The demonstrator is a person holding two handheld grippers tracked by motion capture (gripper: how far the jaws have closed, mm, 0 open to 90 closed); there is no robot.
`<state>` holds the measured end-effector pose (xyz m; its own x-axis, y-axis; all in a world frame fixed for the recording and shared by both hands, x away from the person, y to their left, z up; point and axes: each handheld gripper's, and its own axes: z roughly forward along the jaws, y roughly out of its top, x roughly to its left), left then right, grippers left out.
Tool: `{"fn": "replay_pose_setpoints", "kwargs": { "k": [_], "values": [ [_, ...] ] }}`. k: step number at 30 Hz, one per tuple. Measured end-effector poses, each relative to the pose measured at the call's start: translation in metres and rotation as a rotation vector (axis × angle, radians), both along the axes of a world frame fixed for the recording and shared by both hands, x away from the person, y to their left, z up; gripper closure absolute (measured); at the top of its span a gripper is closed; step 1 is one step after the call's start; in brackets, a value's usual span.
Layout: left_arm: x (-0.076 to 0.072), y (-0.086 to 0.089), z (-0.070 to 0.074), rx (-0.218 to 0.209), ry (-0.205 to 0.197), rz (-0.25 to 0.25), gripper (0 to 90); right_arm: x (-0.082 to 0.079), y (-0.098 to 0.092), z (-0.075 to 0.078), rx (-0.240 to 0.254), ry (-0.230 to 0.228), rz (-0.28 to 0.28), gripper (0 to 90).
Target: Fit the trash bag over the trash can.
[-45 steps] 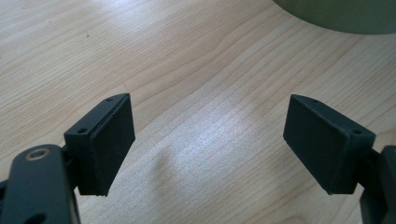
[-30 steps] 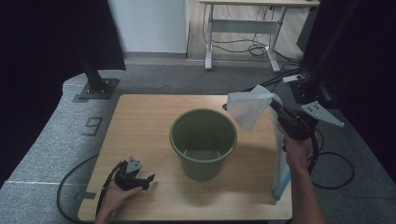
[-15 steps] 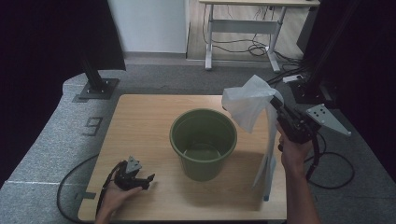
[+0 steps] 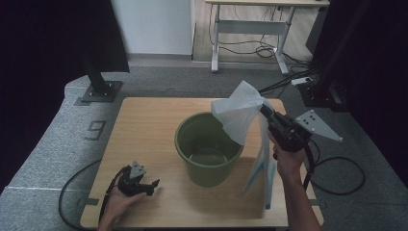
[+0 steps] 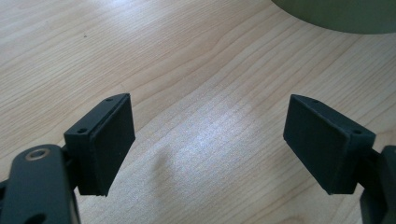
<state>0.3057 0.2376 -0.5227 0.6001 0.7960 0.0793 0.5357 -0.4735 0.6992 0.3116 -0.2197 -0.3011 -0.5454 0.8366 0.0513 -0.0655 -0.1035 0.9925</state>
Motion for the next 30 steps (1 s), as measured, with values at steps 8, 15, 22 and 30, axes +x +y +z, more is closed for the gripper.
{"fn": "replay_pose_setpoints", "kwargs": {
  "k": [8, 15, 22, 30],
  "values": [
    [0.000, -0.001, -0.001, 0.003, 0.004, -0.004, 16.3, -0.006, 0.023, -0.012, -0.060, 0.014, 0.049, 88.8],
    [-0.001, -0.001, 0.001, -0.011, -0.003, -0.002, 16.3, -0.008, 0.047, -0.028, -0.153, 0.041, 0.084, 88.8],
    [-0.005, -0.004, 0.014, -0.054, -0.030, -0.011, 16.4, -0.003, 0.062, -0.064, -0.237, 0.131, 0.130, 88.7],
    [-0.020, -0.010, 0.048, -0.098, -0.108, -0.036, 17.6, -0.004, 0.070, -0.090, -0.309, 0.189, 0.166, 88.6]
  ]
}}
